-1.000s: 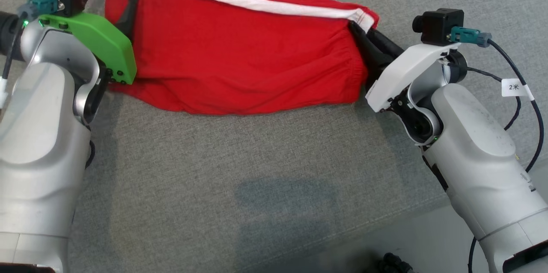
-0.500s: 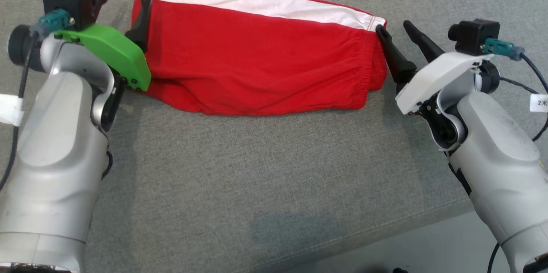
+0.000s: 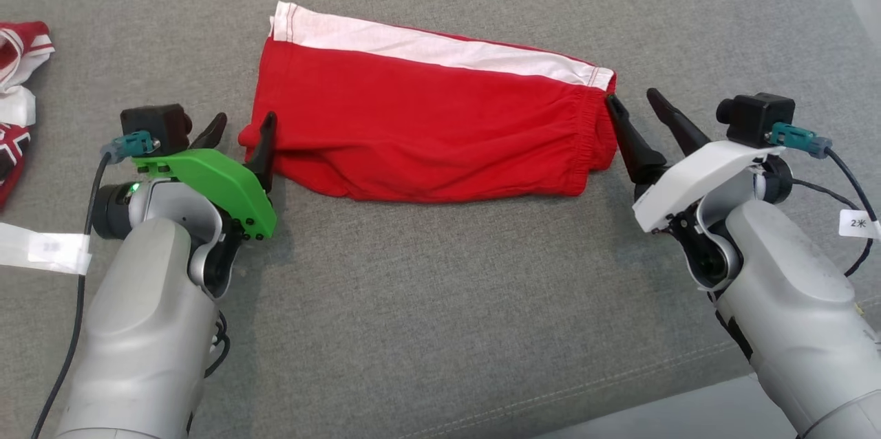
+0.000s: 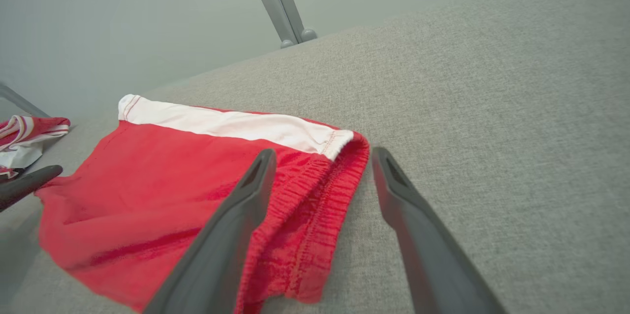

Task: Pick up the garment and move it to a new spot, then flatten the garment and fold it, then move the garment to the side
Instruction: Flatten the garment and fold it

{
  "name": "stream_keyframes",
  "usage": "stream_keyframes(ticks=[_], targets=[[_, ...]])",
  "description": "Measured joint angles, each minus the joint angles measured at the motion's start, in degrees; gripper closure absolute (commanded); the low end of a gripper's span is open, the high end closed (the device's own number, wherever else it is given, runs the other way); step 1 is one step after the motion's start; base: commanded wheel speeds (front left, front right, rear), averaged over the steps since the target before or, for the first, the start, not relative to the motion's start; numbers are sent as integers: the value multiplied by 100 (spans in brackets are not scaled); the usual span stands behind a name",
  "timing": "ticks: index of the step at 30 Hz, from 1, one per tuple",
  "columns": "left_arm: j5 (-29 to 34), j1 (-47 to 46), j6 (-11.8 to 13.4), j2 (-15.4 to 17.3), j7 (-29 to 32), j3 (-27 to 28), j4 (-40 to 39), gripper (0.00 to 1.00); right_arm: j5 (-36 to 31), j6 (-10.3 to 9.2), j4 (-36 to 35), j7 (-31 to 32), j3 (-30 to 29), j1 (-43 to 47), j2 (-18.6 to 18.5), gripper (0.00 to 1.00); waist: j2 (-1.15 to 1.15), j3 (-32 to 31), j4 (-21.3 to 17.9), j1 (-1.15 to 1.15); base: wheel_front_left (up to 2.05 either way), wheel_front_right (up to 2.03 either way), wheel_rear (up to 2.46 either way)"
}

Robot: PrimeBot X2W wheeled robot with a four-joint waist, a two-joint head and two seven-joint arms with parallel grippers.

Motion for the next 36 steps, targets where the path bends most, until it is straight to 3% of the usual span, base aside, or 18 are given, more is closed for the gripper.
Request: stream_keyframes(ticks=[4,12,14,15,18,20,28,36], targets=[[0,0,152,25,172,40,204,0,14,0,-100,-1,119,31,85,0,0,-86,-87,0,0,0,0],[-7,0,182,14,354,5,405,0,57,0,-177,-52,151,102,40,0,0,-109,-274,0,0,0,0],[-4,-5,229,14,399,-9,460,25,58,0,-181,-59,140,121,-16,0,0,-109,-302,0,0,0,0],[-2,-7,232,14,427,-15,476,47,58,0,-181,-65,134,143,-48,0,0,-109,-309,0,0,0,0],[2,-13,276,18,485,-21,506,73,91,0,-185,-101,133,214,-58,0,0,-115,-321,0,0,0,0],[9,-13,276,19,525,-38,524,100,99,0,-185,-102,133,217,-59,0,0,-126,-323,0,0,0,0],[9,7,266,-104,490,-186,567,100,158,0,-181,-154,121,380,-87,0,0,-259,-230,0,0,0,0],[-279,516,225,-229,44,-132,370,100,263,0,-130,-197,51,585,-229,0,0,-439,15,0,0,0,0]])
